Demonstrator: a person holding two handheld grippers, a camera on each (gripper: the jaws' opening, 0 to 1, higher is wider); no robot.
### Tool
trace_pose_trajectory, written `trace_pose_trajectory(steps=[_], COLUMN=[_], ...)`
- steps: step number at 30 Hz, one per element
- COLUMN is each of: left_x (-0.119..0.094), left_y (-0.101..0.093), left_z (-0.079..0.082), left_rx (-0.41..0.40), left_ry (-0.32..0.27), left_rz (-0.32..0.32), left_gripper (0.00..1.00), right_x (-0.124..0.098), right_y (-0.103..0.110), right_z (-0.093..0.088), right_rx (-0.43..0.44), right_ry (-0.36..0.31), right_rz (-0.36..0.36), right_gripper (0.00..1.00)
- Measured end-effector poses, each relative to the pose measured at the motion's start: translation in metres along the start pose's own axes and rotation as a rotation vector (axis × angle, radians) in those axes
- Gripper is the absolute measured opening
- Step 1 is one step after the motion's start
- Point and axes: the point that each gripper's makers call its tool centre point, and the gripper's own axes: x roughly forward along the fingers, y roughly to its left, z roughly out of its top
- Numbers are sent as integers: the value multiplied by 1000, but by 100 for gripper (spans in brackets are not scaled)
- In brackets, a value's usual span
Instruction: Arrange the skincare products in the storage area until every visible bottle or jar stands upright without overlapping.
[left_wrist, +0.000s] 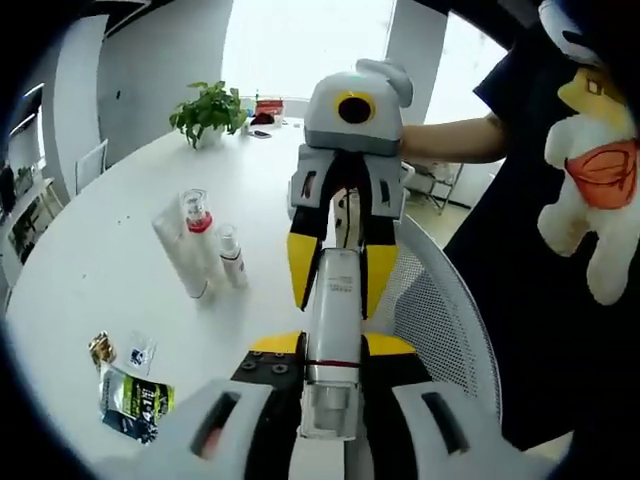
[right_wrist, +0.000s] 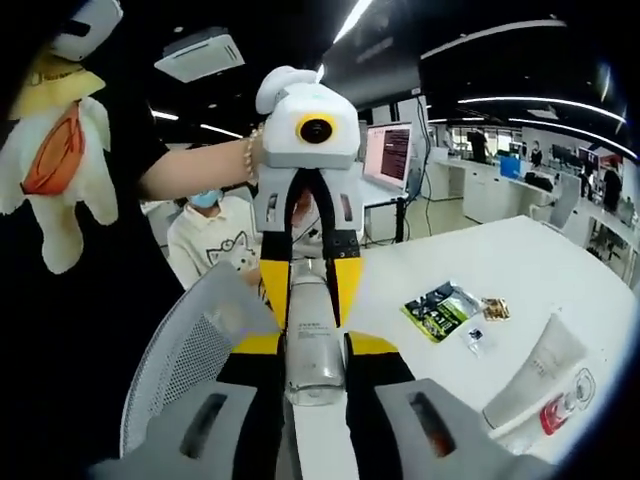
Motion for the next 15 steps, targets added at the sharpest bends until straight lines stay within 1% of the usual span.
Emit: trace_pose_trajectory(steps=[2, 3, 5, 8, 12, 13, 15], left_x=[-1, -2, -4, -5, 1, 4, 9], left_y=[3, 7, 12, 16, 12, 9, 11], left_z=[-1, -1, -1, 0, -11, -14, -20], left_rx=[-15, -19, -30, -76, -103, -110, -126], left_ry=[-2, -10, -20, -57, -51, -43, -44], left_rz=[15, 35, 64, 102, 109, 109, 114], left_gripper=[26, 27, 33, 38, 35, 37, 40], right_x=[-1, -2, -4, -8, -9, -9, -9], right_y=[-1, -2, -3, -7, -10, -11, -11], right_z=[0, -1, -2, -6, -16, -18, -19], right_rx=[9, 15, 26, 40, 47, 49, 52], right_ry=[-5, -8, -12, -16, 13, 18, 20], right_rz=[-10, -18, -26, -40, -53, -55, -58], right_gripper=[21, 21, 21, 21, 21, 21, 21])
